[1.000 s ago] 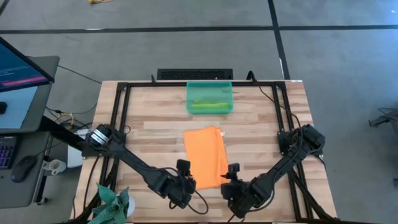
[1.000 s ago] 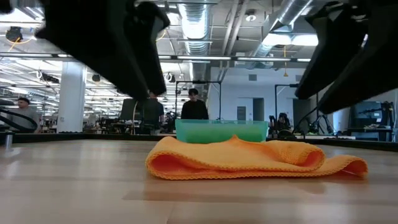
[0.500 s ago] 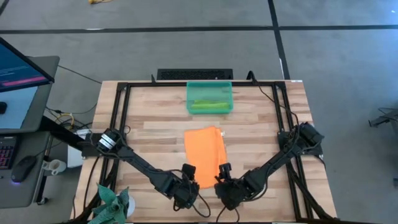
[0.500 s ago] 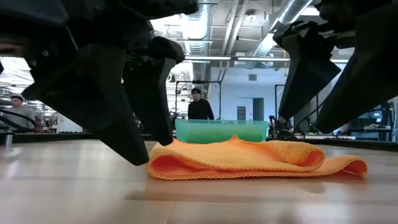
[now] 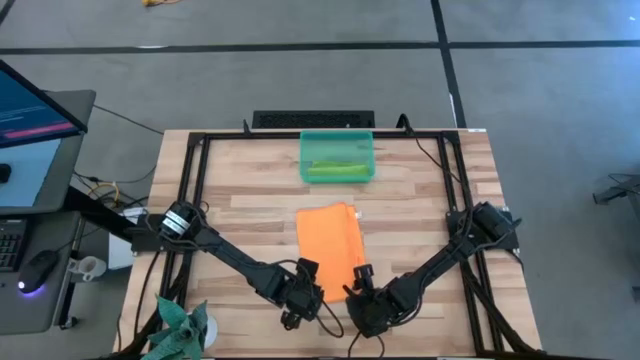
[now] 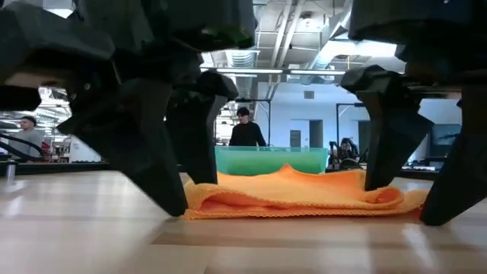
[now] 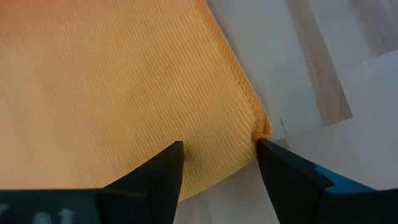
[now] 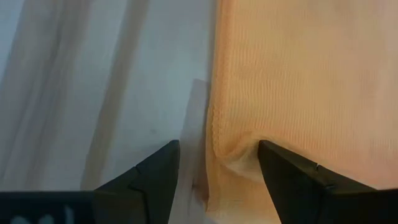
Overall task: Roll microfiber towels into tight, uniform cylinder then place into a basket
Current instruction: Fold the yellow microfiber towel
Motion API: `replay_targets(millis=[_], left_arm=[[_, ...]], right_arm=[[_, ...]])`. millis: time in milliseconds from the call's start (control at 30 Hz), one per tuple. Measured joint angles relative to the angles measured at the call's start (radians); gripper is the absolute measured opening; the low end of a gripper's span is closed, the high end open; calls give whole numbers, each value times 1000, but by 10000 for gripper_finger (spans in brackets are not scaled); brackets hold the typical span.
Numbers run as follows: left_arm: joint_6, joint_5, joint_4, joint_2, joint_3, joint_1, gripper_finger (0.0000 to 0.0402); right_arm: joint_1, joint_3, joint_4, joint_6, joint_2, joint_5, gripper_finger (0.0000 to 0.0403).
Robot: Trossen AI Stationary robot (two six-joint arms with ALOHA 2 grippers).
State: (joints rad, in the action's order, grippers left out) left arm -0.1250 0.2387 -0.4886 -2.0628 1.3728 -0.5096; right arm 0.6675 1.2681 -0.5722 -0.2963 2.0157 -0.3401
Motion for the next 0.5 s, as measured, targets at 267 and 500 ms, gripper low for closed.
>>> replay_targets(millis=[267,500], left_arm=[[-33,-10,54,8,-45,5,199],[-5,2,65,5,-47,-2,160]], right_arm=[[-9,4,-21,-112,9,7,214],[-34,2,-20,-140,12,19,85]])
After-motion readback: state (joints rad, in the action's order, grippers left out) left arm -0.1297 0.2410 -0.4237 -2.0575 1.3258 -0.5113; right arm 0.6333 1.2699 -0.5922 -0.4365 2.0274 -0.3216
